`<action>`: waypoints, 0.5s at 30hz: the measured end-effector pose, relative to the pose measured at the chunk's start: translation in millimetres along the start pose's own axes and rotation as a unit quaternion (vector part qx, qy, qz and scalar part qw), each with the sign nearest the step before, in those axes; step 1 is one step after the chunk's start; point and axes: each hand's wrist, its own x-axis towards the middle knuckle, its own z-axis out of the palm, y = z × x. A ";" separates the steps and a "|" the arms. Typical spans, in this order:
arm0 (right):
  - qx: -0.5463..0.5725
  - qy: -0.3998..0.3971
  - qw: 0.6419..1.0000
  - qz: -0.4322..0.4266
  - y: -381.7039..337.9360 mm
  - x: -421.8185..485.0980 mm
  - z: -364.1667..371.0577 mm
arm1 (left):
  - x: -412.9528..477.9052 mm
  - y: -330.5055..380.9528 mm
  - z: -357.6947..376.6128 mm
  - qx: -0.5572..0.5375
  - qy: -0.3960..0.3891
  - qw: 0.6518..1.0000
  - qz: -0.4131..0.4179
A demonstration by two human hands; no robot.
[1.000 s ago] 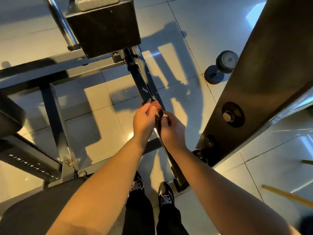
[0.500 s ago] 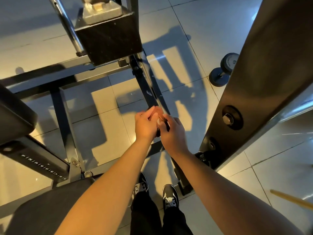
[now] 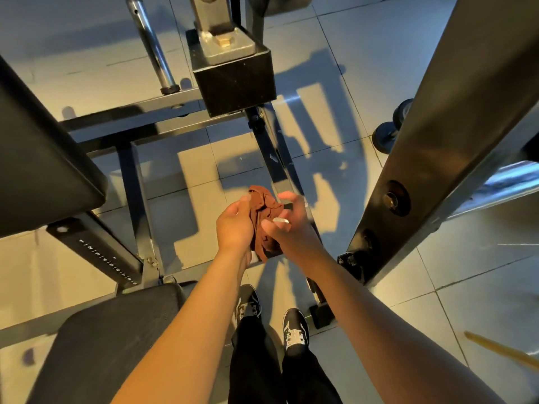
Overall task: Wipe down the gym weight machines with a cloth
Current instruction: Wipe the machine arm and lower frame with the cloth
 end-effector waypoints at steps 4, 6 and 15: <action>-0.089 0.091 0.992 0.013 -6.3 6.5 -1.8 | -5.0 0.3 -15.1 -0.057 -0.078 0.995 -0.029; -0.140 0.131 0.981 -0.012 -8.8 8.6 -0.3 | -8.2 -2.0 -20.5 -0.083 -0.111 0.989 -0.047; -0.132 0.019 0.991 0.011 -16.3 11.5 8.0 | -3.9 5.2 -32.7 -0.044 -0.124 0.991 -0.010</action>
